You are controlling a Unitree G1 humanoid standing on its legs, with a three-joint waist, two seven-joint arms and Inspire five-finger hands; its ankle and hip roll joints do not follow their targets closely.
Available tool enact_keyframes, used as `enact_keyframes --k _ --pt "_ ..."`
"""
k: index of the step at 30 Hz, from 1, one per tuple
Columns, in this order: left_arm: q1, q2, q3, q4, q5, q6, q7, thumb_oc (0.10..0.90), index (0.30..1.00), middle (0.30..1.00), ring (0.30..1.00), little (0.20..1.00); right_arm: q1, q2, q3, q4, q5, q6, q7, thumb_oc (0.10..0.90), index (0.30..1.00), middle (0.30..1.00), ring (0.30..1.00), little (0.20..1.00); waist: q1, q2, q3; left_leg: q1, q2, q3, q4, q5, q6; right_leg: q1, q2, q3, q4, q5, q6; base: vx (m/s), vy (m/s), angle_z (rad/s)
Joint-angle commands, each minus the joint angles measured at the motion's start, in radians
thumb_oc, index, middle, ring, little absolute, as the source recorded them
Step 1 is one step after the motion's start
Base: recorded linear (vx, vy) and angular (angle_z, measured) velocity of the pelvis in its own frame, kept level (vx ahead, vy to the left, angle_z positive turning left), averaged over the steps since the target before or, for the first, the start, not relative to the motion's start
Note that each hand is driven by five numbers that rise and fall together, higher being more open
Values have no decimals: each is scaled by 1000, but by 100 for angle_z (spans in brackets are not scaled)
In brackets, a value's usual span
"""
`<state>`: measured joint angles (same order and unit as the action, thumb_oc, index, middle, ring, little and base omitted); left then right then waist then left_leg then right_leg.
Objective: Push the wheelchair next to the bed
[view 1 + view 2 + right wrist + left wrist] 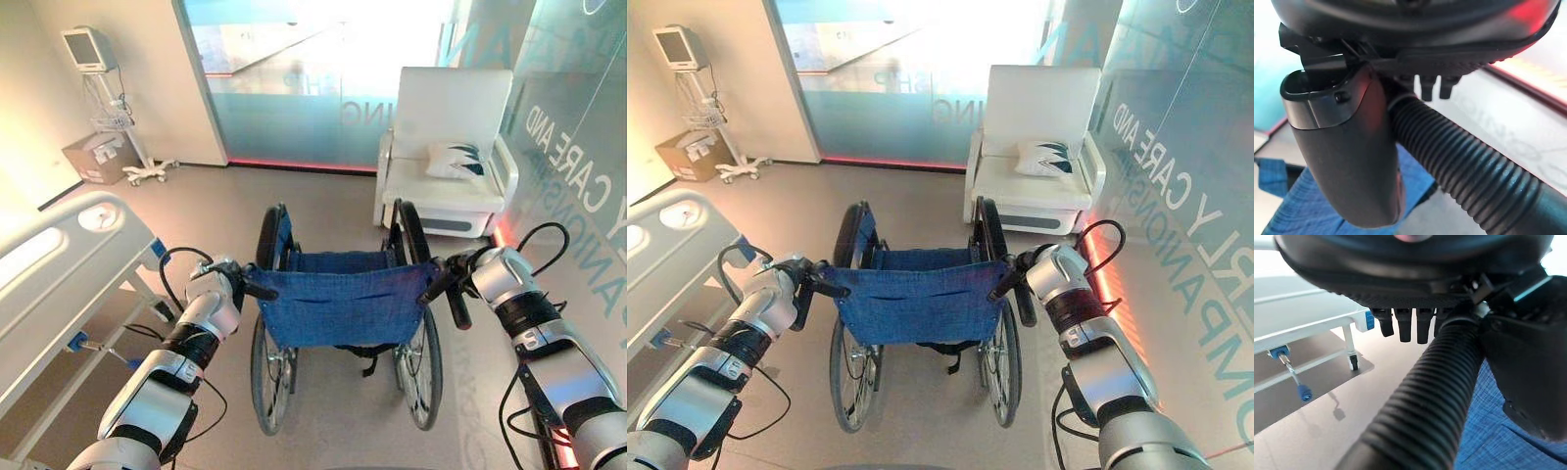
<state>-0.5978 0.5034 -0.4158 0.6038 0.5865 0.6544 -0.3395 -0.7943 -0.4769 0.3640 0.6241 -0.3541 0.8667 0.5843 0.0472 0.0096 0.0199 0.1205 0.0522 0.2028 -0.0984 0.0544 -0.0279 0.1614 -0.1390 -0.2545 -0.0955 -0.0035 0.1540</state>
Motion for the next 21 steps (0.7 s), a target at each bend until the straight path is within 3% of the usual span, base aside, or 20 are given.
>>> enact_keyframes --k 1,2,3,8,17,21 --pt "217 -63 -91 342 -89 -8 -32 767 851 851 851 851 88 -13 116 131 -97 -2 116 400 300 300 300 300 1 -37 94 3 -39 0 11 -45 6 -24 33 -14 8 49 -50 0 0 0" --pt "216 -65 -91 341 -98 -15 -17 654 681 681 681 681 87 -11 115 137 -90 -2 110 400 300 300 300 300 1 -37 94 3 -39 -1 11 -45 6 -23 33 -15 8 49 -50 0 0 0" --pt "215 -69 -87 329 -126 -43 27 400 300 300 300 300 92 -6 112 151 -105 -6 106 400 300 300 300 300 2 -37 94 3 -38 -1 11 -45 5 -23 33 -16 8 49 -50 0 0 0" --pt "202 -68 -88 305 -167 -83 101 400 300 300 300 300 88 2 118 185 -114 -46 34 400 300 300 300 300 4 -35 95 4 -39 0 11 -45 6 -23 33 -14 8 52 -50 2 0 1" --pt "181 -61 -108 242 -141 -74 88 400 300 300 300 300 69 11 154 144 -174 -104 -13 400 300 300 300 300 4 -29 100 3 -40 -2 11 -44 6 -25 30 -12 8 54 -50 0 0 0" --pt "175 -57 -109 209 -136 -76 85 400 300 300 300 300 68 14 164 108 -159 -164 -67 400 300 300 300 300 2 -26 100 4 -43 -4 11 -45 6 -24 28 -11 8 55 -50 0 0 0"
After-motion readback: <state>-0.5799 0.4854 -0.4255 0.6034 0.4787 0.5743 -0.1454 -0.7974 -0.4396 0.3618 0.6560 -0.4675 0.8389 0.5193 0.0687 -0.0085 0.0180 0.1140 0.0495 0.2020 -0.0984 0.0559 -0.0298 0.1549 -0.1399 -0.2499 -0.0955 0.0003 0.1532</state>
